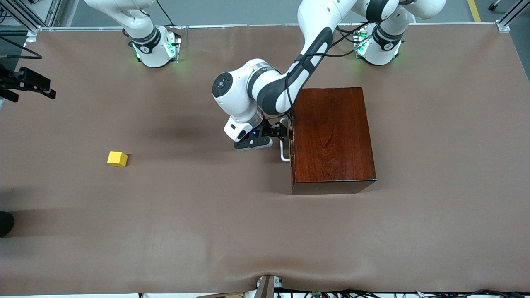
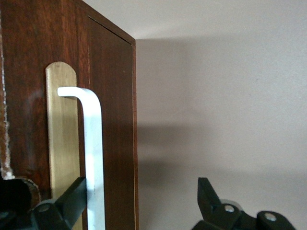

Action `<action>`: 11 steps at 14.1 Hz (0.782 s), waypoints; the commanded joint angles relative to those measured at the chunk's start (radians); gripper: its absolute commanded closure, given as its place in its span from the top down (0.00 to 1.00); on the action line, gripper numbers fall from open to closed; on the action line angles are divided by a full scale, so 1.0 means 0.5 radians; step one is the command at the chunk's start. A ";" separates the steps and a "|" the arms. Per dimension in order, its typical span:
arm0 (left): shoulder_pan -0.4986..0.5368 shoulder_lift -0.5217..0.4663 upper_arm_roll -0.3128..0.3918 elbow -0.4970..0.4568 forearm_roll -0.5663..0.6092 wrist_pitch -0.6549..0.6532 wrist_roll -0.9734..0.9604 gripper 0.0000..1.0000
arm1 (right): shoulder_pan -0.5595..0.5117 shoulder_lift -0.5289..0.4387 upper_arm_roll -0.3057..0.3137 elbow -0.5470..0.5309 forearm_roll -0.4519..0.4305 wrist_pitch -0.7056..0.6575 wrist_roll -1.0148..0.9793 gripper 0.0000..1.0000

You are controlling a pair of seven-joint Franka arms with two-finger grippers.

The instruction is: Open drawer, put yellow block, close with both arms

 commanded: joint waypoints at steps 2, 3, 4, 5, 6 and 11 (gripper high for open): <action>-0.019 0.040 -0.030 0.066 0.021 0.047 -0.085 1.00 | -0.020 0.020 0.005 0.043 0.022 -0.029 0.019 1.00; -0.019 0.040 -0.034 0.066 0.021 0.047 -0.100 1.00 | -0.020 0.020 0.002 0.043 0.022 -0.026 0.019 1.00; -0.019 0.040 -0.037 0.066 0.021 0.059 -0.124 1.00 | -0.029 0.020 0.002 0.043 0.022 -0.026 0.022 1.00; -0.019 0.040 -0.043 0.066 0.021 0.083 -0.140 1.00 | -0.038 0.020 0.005 0.043 0.022 -0.020 0.022 1.00; -0.019 0.046 -0.043 0.066 0.021 0.096 -0.143 1.00 | -0.038 0.020 0.002 0.043 0.022 -0.020 0.019 1.00; -0.019 0.083 -0.058 0.073 -0.009 0.185 -0.229 1.00 | -0.038 0.033 0.002 0.043 -0.006 0.010 0.010 1.00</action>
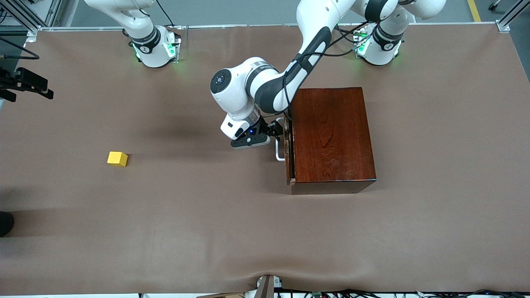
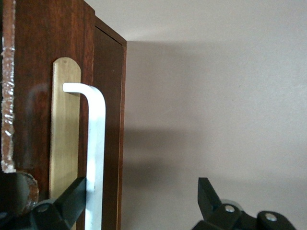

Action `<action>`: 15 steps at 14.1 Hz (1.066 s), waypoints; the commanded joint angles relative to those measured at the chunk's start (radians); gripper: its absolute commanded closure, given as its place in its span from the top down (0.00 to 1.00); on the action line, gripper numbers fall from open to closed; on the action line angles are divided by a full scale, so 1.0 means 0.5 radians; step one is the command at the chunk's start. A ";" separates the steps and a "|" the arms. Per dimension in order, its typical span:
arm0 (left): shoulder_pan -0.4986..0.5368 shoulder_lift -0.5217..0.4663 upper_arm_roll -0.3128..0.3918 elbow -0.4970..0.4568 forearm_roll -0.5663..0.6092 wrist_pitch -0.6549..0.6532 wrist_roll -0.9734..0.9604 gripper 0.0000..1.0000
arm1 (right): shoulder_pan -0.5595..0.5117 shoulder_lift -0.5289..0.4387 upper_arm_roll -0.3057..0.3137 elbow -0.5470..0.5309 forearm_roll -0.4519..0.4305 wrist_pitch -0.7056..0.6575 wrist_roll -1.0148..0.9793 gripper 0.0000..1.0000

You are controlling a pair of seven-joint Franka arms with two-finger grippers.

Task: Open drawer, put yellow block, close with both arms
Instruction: 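Pull the drawer handle outward with the left gripper to open it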

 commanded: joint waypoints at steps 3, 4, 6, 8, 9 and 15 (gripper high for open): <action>-0.013 0.081 -0.047 0.075 -0.010 0.102 -0.091 1.00 | -0.042 0.069 0.015 0.043 -0.007 0.028 0.013 1.00; -0.013 0.081 -0.050 0.075 -0.010 0.120 -0.124 1.00 | -0.042 0.069 0.015 0.043 -0.001 0.029 0.013 1.00; -0.013 0.084 -0.047 0.075 -0.025 0.157 -0.152 1.00 | -0.045 0.072 0.015 0.043 -0.007 0.025 0.013 1.00; -0.013 0.084 -0.047 0.075 -0.046 0.169 -0.152 1.00 | -0.039 0.072 0.015 0.043 -0.010 0.028 0.010 1.00; -0.013 0.084 -0.044 0.072 -0.046 0.181 -0.164 1.00 | -0.036 0.072 0.018 0.043 -0.010 0.029 0.010 1.00; -0.013 0.115 -0.080 0.075 -0.046 0.255 -0.238 1.00 | -0.030 0.066 0.018 0.043 -0.010 0.025 0.013 1.00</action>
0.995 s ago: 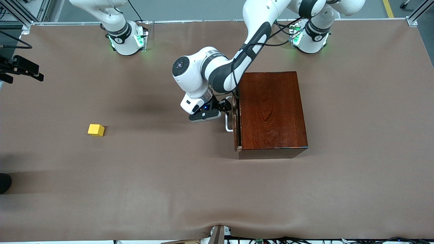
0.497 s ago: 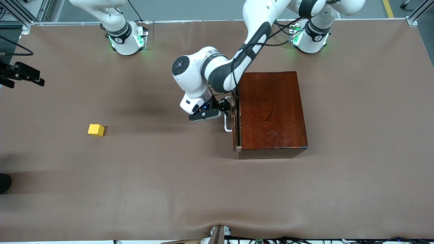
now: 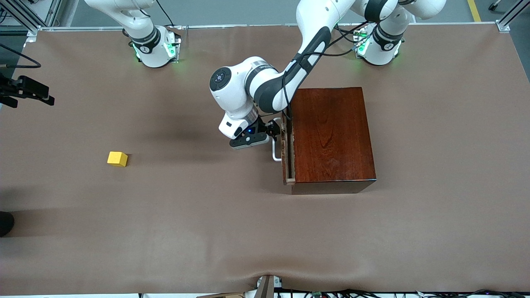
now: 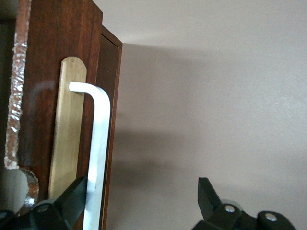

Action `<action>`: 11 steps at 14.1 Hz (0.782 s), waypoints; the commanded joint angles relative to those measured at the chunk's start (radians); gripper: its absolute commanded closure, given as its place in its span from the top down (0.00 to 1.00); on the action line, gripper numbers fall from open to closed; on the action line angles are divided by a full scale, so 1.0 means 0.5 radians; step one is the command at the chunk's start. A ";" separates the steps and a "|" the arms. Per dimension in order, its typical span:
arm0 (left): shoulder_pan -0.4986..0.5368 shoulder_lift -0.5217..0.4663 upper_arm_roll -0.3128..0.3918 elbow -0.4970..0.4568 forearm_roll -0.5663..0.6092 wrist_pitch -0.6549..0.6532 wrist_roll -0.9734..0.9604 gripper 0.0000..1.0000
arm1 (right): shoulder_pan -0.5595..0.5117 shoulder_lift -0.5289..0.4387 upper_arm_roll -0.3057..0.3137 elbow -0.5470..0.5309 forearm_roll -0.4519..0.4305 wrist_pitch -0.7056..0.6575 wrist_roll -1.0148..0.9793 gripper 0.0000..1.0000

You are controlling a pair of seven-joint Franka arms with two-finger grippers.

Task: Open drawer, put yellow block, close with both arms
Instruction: 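Pull the drawer handle outward with the left gripper to open it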

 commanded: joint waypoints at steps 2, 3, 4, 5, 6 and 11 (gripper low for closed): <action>-0.012 0.120 -0.070 0.077 -0.050 0.226 -0.140 1.00 | -0.010 0.006 0.019 0.036 -0.010 -0.011 0.013 1.00; -0.012 0.127 -0.077 0.077 -0.050 0.242 -0.149 1.00 | -0.006 0.006 0.022 0.036 -0.013 -0.014 0.016 1.00; -0.012 0.130 -0.092 0.077 -0.050 0.263 -0.155 1.00 | -0.006 0.006 0.022 0.036 -0.010 -0.014 0.016 1.00; -0.012 0.133 -0.092 0.077 -0.053 0.294 -0.155 1.00 | -0.006 0.006 0.022 0.039 -0.013 -0.011 0.016 1.00; -0.012 0.133 -0.092 0.077 -0.077 0.315 -0.155 1.00 | -0.006 0.006 0.025 0.039 -0.013 -0.014 0.016 1.00; -0.012 0.145 -0.095 0.080 -0.120 0.392 -0.176 1.00 | -0.003 0.006 0.025 0.036 -0.010 -0.014 0.019 1.00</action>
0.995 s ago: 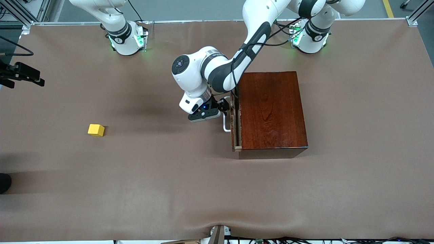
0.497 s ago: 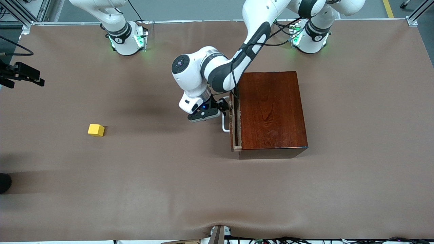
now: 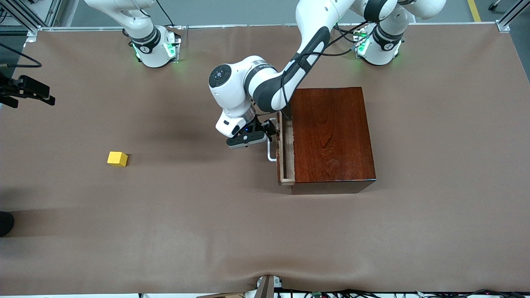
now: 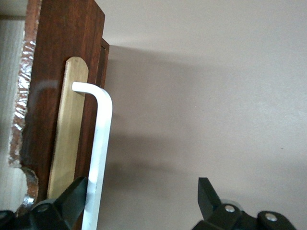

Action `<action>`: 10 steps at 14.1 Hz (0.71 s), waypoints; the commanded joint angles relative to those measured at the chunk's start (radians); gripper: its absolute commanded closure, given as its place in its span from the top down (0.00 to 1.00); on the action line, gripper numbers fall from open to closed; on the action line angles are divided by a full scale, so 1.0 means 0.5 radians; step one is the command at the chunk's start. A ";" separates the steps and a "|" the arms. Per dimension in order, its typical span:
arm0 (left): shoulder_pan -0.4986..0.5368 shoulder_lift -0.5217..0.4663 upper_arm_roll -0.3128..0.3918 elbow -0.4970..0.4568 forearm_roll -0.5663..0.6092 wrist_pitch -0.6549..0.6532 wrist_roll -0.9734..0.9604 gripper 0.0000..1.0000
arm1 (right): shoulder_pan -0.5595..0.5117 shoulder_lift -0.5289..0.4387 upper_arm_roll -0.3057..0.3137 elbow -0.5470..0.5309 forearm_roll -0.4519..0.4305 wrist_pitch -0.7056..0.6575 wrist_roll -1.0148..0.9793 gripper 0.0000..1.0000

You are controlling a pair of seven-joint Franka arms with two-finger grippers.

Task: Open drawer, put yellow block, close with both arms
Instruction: 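Pull the drawer handle outward with the left gripper to open it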

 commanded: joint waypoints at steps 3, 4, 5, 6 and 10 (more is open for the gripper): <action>-0.018 0.169 -0.075 0.084 -0.127 0.322 -0.128 1.00 | -0.001 0.006 0.014 0.031 -0.010 -0.014 0.019 1.00; -0.019 0.169 -0.075 0.087 -0.127 0.328 -0.132 1.00 | -0.001 0.006 0.014 0.031 -0.010 -0.017 0.019 1.00; -0.019 0.169 -0.075 0.087 -0.130 0.346 -0.141 1.00 | -0.004 0.006 0.014 0.034 -0.010 -0.014 0.019 1.00; -0.019 0.169 -0.075 0.087 -0.136 0.364 -0.165 1.00 | -0.004 0.006 0.014 0.031 -0.010 -0.014 0.019 1.00; -0.022 0.173 -0.084 0.087 -0.142 0.460 -0.223 1.00 | -0.001 0.006 0.014 0.034 -0.010 -0.017 0.019 1.00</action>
